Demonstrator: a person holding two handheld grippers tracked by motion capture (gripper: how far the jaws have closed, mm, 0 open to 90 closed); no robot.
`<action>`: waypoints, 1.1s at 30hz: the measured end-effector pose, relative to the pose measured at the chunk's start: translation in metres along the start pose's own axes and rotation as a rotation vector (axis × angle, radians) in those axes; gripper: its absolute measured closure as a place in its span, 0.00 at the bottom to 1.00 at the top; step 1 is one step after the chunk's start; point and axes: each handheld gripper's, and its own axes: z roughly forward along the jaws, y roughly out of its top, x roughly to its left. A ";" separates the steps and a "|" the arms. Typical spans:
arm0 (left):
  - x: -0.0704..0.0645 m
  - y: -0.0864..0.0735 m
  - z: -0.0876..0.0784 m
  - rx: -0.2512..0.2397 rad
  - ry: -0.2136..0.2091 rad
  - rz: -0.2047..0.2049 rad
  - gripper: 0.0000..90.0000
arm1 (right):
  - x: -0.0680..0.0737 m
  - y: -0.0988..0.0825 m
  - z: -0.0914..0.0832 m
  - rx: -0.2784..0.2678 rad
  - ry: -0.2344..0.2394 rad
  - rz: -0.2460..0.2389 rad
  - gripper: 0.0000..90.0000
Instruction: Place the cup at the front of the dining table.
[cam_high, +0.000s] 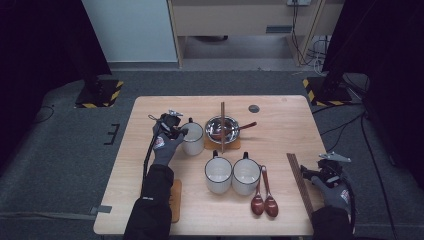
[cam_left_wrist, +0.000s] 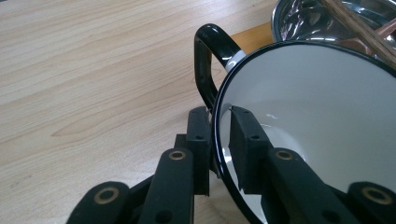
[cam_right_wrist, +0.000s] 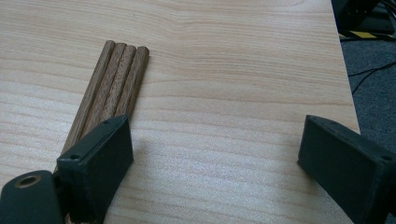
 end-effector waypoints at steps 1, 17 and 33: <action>0.000 0.000 0.000 -0.002 -0.003 0.000 0.86 | 0.000 0.000 0.000 0.000 0.000 0.000 0.11; 0.008 -0.003 -0.042 -0.189 -0.020 -0.031 0.60 | 0.000 0.000 0.000 0.001 0.000 -0.002 0.11; -0.009 -0.037 -0.088 -0.309 -0.028 0.013 0.45 | 0.000 0.000 0.000 0.003 -0.001 0.003 0.11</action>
